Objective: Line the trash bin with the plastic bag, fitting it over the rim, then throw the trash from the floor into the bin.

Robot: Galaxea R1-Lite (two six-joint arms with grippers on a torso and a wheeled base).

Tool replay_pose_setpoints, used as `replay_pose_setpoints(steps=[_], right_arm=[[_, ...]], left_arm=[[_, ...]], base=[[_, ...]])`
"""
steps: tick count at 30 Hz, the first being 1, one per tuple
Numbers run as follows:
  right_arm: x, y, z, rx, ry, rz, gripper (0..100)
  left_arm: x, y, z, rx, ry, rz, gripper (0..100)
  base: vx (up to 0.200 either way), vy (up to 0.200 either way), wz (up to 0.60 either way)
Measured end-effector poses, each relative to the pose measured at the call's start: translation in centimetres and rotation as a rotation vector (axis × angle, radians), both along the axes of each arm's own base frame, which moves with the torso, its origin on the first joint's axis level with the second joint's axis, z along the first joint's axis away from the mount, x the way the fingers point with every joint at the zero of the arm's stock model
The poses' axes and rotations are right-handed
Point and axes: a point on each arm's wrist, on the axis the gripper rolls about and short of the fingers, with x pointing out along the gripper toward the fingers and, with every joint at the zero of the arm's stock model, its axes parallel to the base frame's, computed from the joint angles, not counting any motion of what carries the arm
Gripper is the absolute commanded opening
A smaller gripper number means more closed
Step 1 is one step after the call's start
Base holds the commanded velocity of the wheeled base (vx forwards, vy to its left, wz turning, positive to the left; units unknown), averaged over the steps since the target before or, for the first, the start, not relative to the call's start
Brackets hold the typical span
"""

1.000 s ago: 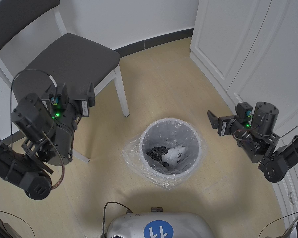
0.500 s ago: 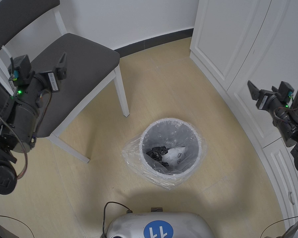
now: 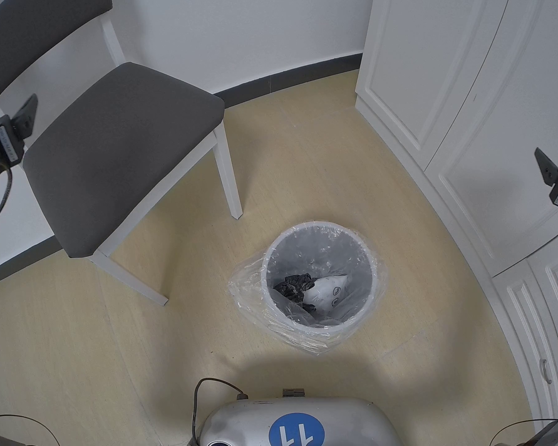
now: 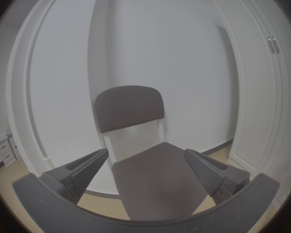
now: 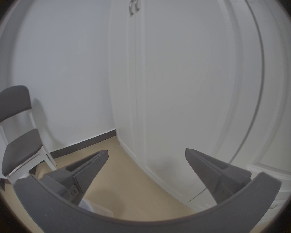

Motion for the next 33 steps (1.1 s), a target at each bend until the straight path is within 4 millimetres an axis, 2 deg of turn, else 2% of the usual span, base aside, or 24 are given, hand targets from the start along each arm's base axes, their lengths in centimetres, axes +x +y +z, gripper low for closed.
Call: replay_pose_setpoints(steps=[5,11,21,33], right_arm=[[-2.5,-0.9,0.7,0.026,-0.049,-0.050,100],[-5.7,-1.1,0.3,0.032,-0.088,-0.071,100],[-10.6,-1.0,-2.9,0.033,-0.094,-0.077,100],[-16.4,-0.9,-6.5,0.030,0.028,-0.058,100]], left_arm=[[-1.9,2.0,0.8,-0.020,-0.028,0.084,100],[-4.3,3.2,0.8,-0.012,0.022,0.142,100],[-9.9,4.6,0.0,-0.050,0.069,0.193,100],[-16.5,5.3,-2.0,-0.109,0.128,0.220,100]], base=[[0.000,0.000,0.00],[0.000,0.000,0.00],[0.000,0.000,0.00],[0.000,0.000,0.00]])
